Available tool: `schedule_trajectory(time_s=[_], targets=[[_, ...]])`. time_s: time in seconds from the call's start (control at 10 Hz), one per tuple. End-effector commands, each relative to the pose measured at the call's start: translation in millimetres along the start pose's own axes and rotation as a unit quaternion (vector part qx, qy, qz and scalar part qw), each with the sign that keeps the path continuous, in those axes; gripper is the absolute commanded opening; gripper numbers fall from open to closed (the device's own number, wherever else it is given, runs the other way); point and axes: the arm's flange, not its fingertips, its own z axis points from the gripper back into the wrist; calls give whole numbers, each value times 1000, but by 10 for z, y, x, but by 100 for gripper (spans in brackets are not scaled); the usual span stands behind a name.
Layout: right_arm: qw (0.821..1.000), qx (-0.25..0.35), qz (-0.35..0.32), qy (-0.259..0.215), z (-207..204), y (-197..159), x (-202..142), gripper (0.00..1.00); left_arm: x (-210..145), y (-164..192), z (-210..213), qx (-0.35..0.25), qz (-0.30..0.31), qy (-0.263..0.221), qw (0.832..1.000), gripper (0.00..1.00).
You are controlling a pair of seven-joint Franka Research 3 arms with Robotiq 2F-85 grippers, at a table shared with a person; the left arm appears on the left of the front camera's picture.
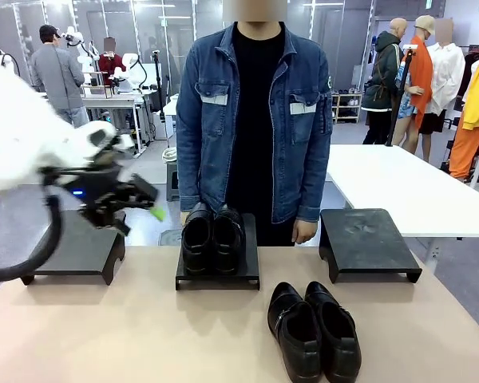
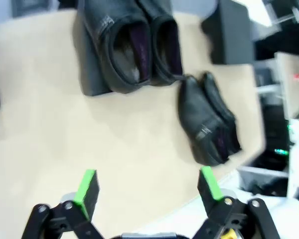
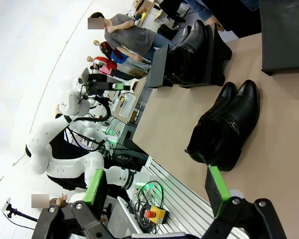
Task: Place the shoes on the stand as instructed by the person.
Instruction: Pick up another pair of Shoes and place it on the Shoes Stand indicated by the person.
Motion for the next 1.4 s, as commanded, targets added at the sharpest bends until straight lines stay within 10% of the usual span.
schedule_trajectory(time_s=[0.0, 0.8, 1.3], targets=[[1000, 4, 10, -3, 9, 6, 6, 100, -334, 538, 424, -88, 13, 28, 996, 100], [1000, 4, 10, -3, 9, 6, 6, 100, -1345, 2410, 961, -316, 0, -5, 949, 100], [1000, 4, 10, -3, 9, 6, 6, 100, -1450, 2544, 909, -316, 10, -11, 949, 100]])
